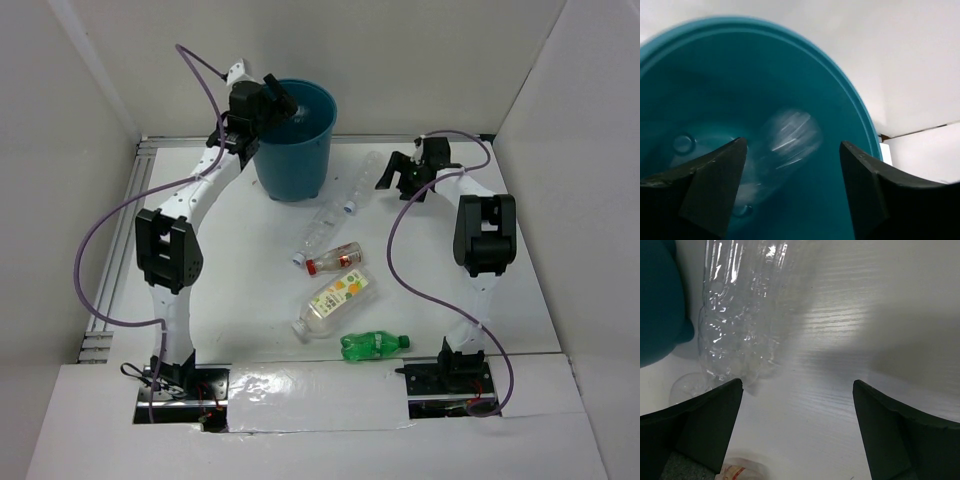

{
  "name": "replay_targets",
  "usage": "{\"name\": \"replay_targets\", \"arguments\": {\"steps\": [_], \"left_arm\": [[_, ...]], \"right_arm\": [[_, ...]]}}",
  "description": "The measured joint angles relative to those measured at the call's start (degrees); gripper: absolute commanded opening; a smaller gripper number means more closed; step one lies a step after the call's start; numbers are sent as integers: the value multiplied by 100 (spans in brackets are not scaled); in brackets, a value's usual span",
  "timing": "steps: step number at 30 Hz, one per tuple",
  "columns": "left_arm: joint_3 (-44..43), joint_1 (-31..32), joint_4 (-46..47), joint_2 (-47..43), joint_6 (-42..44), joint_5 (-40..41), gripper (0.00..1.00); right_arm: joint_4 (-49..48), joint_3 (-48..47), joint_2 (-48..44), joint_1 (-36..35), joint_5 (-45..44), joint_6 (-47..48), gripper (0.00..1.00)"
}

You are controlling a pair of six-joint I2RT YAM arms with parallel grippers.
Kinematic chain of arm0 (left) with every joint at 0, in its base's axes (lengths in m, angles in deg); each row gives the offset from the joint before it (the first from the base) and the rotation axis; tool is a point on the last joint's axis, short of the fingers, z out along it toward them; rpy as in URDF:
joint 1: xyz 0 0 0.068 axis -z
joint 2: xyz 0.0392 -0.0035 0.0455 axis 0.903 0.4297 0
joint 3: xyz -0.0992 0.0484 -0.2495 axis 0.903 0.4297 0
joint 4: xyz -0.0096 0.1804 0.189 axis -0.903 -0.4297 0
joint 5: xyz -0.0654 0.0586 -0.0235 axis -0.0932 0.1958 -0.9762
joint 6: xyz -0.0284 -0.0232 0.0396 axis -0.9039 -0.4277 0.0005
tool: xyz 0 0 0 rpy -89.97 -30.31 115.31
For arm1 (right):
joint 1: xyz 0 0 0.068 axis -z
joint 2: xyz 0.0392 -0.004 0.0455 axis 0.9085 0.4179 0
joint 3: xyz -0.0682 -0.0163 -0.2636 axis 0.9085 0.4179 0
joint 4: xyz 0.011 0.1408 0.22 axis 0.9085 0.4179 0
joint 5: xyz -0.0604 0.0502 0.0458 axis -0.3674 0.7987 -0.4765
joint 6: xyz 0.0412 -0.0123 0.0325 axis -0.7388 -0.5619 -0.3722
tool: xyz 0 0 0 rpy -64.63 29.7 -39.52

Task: Put the plastic bottles in the bin

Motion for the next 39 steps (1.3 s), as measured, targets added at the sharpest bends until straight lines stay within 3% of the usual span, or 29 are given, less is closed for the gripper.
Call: {"name": "replay_targets", "arguments": {"steps": [2, 7, 12, 18, 24, 32, 33, 35, 37, 38, 39], "left_arm": [[-90, -28, -79, 0, 105, -4, 99], [-50, -83, -157, -212, 614, -136, 99], [1423, 90, -116, -1587, 1423, -304, 99], [2959, 1067, -205, -3683, 2503, -372, 99], [4645, 2142, -420, -5268, 2859, -98, 99], [5788, 2900, -1119, -5407, 2697, 542, 99], [5792, 2959, -1152, -5359, 2693, 588, 99], [5792, 3045, -1123, -5233, 2680, 702, 99], [5838, 3082, -1056, -5104, 2621, 800, 99], [5851, 3086, -1016, -5090, 2573, 846, 99], [5963, 3099, -1001, -4992, 2555, 881, 99]], "right_arm": [[7, -13, 0, 0, 116, -39, 97], [92, -551, 101, -90, 273, -98, 97], [-39, -1161, 225, -413, 297, -144, 98], [52, -1816, 876, -831, -466, -247, 96], [323, -2063, 1034, -927, -1327, -273, 93], [1016, -2039, 1329, -863, -1958, -216, 92], [1025, -2039, 1322, -870, -2011, -177, 89], [1064, -2039, 1331, -892, -2138, -37, 74], [1128, -2050, 1342, -920, -2221, 94, 48], [1134, -2079, 1342, -933, -2223, 186, 29], [1132, -2114, 1342, -938, -2199, 264, 23]]}}
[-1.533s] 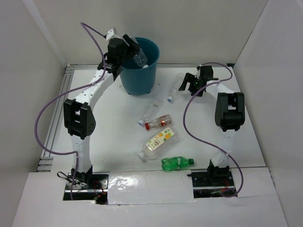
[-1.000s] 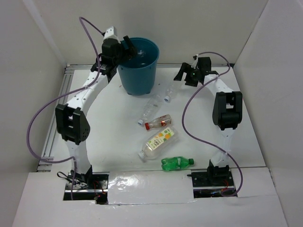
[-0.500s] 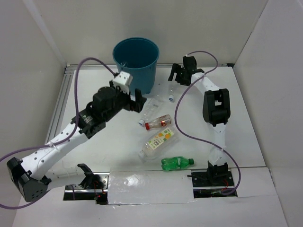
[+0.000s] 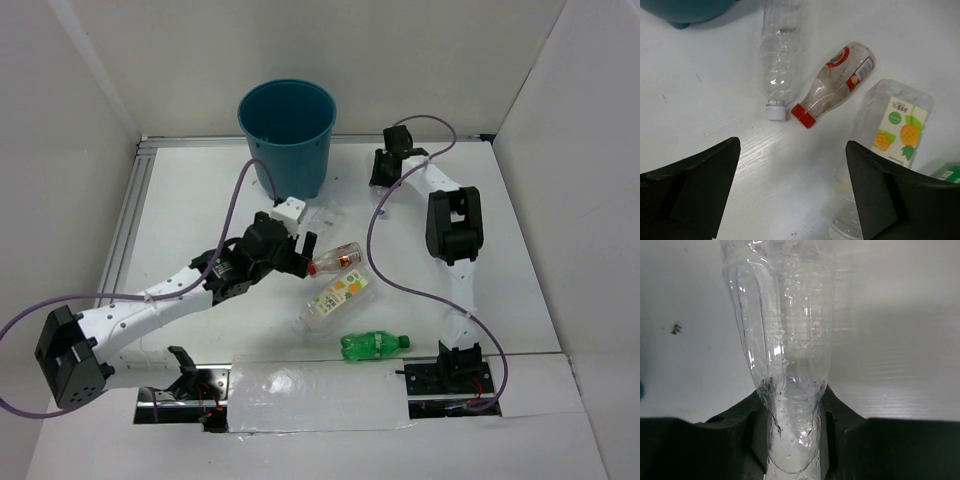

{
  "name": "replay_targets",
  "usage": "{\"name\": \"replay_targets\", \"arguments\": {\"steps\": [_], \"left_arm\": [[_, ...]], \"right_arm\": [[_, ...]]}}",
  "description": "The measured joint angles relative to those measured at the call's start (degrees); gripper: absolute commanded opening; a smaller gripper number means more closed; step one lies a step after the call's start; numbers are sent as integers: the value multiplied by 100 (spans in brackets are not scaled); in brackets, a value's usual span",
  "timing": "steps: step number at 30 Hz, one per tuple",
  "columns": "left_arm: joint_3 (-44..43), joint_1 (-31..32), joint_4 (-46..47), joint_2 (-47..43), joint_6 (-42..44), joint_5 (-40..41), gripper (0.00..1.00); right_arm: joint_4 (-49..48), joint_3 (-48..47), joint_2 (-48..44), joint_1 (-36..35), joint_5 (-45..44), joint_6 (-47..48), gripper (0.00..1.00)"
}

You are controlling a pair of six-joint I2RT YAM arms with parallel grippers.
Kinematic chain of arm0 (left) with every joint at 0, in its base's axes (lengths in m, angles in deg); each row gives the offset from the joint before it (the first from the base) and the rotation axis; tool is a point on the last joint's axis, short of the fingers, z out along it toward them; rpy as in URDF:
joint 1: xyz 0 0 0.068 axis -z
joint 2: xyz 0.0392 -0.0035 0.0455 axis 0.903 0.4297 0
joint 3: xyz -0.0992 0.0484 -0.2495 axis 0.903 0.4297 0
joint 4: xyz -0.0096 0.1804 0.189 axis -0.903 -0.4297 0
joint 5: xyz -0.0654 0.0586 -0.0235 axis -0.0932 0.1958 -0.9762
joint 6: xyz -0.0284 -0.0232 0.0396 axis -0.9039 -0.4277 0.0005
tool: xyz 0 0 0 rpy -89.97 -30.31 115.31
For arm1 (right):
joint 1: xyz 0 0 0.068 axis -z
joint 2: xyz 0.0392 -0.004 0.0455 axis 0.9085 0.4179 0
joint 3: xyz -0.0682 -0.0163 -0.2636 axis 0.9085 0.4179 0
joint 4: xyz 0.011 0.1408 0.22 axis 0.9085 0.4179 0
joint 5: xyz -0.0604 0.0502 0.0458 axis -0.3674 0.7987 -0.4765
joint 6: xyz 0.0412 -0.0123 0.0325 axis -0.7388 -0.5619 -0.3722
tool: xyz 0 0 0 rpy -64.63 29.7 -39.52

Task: Put the plastic bottles in the bin

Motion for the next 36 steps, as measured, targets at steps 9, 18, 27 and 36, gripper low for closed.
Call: {"name": "replay_targets", "arguments": {"steps": [9, 18, 27, 36], "left_arm": [[181, -9, 61, 767, -7, 33, 98], [402, 601, 2, 575, 9, -1484, 87], [599, 1596, -90, 166, -304, -2256, 99], [1226, 1753, -94, 101, -931, -1440, 99]], "right_arm": [[131, 717, -723, 555, 2079, 955, 17], [-839, -22, -2876, 603, 4424, 2225, 17], [-2273, -1803, -2070, -957, 4996, 2253, 40], [-2793, -2361, -26, -1340, 4301, 1725, 87]]}}
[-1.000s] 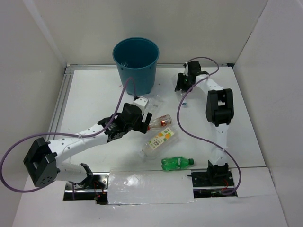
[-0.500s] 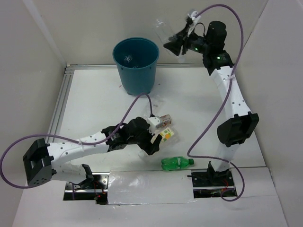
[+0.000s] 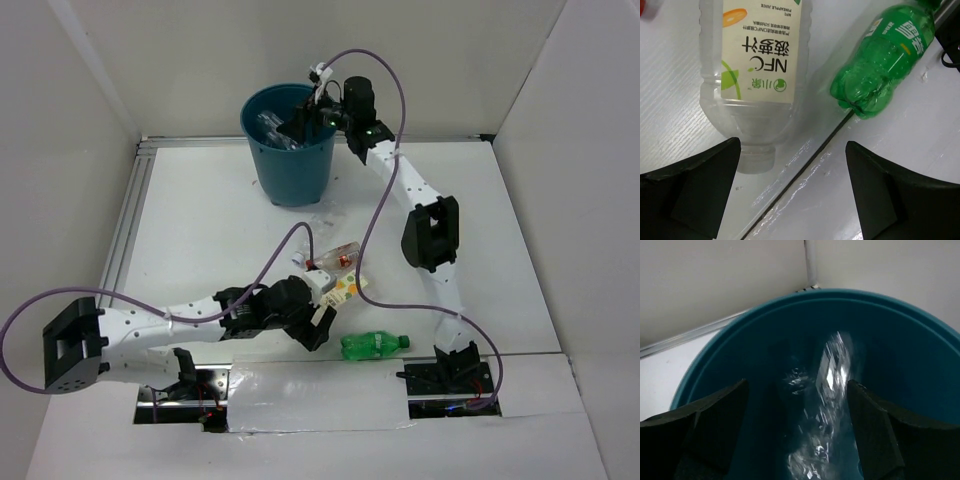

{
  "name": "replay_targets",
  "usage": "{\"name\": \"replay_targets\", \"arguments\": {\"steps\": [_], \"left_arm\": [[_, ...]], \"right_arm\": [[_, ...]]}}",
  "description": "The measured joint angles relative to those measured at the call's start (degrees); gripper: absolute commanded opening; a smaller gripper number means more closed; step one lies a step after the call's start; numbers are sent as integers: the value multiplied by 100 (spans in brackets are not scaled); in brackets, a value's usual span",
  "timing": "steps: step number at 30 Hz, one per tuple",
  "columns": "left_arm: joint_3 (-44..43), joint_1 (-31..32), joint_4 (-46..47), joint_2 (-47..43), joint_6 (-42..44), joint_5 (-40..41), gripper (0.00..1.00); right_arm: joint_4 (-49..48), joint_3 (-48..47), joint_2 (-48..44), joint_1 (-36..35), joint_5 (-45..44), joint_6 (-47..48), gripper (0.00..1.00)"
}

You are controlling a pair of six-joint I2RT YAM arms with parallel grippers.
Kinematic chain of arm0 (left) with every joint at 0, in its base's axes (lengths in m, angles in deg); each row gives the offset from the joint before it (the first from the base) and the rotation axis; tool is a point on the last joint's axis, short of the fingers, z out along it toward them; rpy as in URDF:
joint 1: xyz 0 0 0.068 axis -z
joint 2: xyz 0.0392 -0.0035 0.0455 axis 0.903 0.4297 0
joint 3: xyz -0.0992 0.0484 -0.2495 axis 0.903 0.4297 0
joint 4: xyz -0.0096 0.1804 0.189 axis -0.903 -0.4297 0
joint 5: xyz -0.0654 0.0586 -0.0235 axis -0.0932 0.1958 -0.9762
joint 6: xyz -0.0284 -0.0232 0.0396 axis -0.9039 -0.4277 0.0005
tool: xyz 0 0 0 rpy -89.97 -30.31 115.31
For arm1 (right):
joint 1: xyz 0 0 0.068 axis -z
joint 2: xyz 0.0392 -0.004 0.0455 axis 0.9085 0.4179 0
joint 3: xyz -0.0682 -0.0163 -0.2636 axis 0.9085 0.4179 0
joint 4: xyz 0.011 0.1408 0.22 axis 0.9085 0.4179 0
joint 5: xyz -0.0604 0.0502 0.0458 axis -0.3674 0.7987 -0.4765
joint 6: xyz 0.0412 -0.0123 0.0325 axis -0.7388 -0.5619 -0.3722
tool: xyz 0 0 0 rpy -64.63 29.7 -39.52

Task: Put the plastic bottles in the bin

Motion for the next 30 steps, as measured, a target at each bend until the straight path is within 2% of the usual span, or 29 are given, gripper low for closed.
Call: {"name": "replay_targets", "arguments": {"steps": [1, 3, 10, 13, 14, 17, 18, 19, 20, 23, 24, 28, 29, 30], "left_arm": [[2, 0, 11, 39, -20, 85, 99], [2, 0, 131, 168, -70, 155, 99], [-2, 0, 675, 925, -83, -28, 96], [-81, 0, 728, 1325, -55, -50, 90], [-107, 2, 730, 1429, -15, -39, 86], [-181, 2, 763, 1663, 35, 72, 54], [-192, 0, 769, 1700, 46, 125, 47], [-208, 2, 774, 1727, 48, 203, 33], [-223, 2, 780, 1746, 52, 247, 25], [-254, 22, 813, 1764, 46, 361, 0], [-258, 26, 802, 1755, 46, 378, 0], [-313, 61, 485, 1429, 68, 442, 0], [-382, 76, 341, 1239, 94, 446, 0], [-505, 85, 201, 1001, 166, 459, 0]], "right_arm": [[31, 0, 72, 0, -26, -15, 93], [79, 0, 101, 0, -57, -44, 95], [94, 66, -575, 144, 83, -249, 97], [85, 164, -1102, 411, 170, -413, 97], [76, 223, -1294, 535, 199, -450, 97], [50, 597, -1910, 938, 310, -568, 97], [42, 826, -2153, 1091, 367, -595, 97], [28, 1054, -2347, 1213, 411, -610, 96], [2, 1379, -2581, 1338, 461, -625, 96], [15, 2227, -3082, 1604, 651, -636, 89], [28, 2500, -3200, 1661, 730, -614, 86], [422, 3493, -3550, 1926, 1075, -278, 49], [621, 3700, -3624, 2000, 1150, -114, 28], [793, 3901, -3703, 2092, 1211, 92, 19]]}}
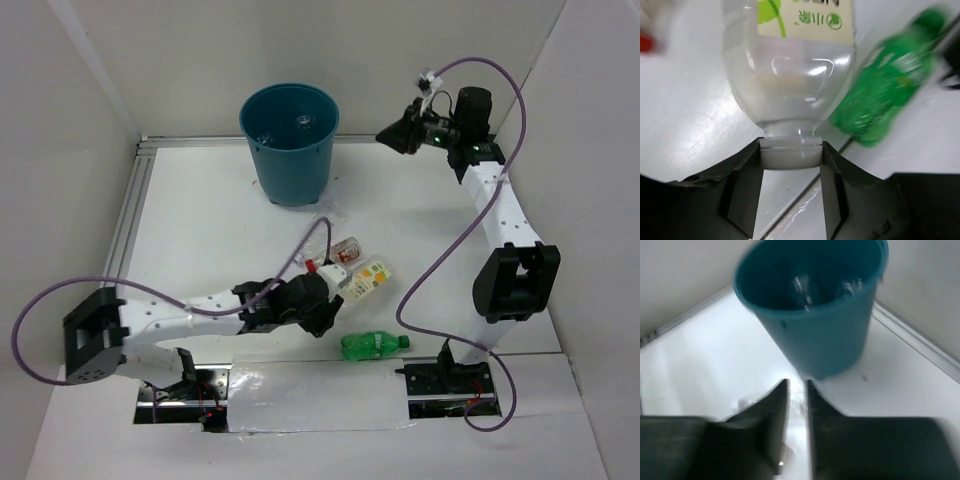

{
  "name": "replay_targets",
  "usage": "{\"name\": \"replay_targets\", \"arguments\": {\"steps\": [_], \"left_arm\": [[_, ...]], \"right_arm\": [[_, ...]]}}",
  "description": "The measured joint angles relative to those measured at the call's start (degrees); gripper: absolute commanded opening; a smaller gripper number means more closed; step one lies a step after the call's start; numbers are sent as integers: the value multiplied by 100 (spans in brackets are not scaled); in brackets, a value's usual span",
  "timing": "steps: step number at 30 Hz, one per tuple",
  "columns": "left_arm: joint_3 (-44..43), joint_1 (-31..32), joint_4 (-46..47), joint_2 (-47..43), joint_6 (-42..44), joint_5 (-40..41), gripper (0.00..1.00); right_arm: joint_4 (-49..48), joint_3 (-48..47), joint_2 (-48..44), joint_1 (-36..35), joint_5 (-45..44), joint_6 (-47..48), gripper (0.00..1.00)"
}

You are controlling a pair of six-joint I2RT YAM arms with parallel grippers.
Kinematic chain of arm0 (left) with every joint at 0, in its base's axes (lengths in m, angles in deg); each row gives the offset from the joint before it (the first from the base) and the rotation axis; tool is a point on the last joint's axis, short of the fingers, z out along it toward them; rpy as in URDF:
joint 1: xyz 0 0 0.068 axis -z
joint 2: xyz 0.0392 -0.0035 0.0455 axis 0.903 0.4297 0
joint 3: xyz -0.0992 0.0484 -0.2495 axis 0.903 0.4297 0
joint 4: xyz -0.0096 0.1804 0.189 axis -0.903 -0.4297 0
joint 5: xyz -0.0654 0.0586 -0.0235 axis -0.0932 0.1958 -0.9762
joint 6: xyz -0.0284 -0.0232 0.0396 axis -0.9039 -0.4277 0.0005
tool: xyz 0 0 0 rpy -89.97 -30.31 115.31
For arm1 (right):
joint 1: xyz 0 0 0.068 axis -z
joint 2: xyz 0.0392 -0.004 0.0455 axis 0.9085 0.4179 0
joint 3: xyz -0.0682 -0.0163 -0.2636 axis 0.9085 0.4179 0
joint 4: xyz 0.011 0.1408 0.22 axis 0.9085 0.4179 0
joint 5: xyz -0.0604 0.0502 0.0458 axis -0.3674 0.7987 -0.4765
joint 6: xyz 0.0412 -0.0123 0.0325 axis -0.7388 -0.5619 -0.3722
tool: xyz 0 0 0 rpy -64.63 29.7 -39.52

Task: Put the plastic bottles in the bin

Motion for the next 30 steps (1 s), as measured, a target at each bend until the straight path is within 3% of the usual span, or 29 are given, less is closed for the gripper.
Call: {"name": "replay_targets", "arguments": {"steps": [1, 3, 7, 11, 19, 24, 30], "left_arm": [[-160, 7, -129, -232, 35, 22, 0], [-619, 13, -243, -719, 181, 164, 0], [-1816, -55, -284, -1222, 529, 636, 0], [-2503, -597, 216, -1239, 964, 1106, 0], [-2835, -2594, 929, -291, 1043, 1084, 0], [-3554, -3244, 1038, 245, 918, 654, 0], [-4068, -3580, 1488, 234, 719, -146, 0]], "right_arm": [[358, 208, -105, 92, 59, 240, 8], [479, 761, -391, 385, 107, 420, 8], [931, 1875, -1123, 1305, 205, 994, 28], [1467, 2459, -1574, 2164, 278, 1762, 29], [2365, 3342, -1965, 2277, 358, 3027, 29], [2461, 3613, -2087, 2317, 409, 3274, 29], [2444, 3989, -2098, 2380, 415, 3405, 29]]}}
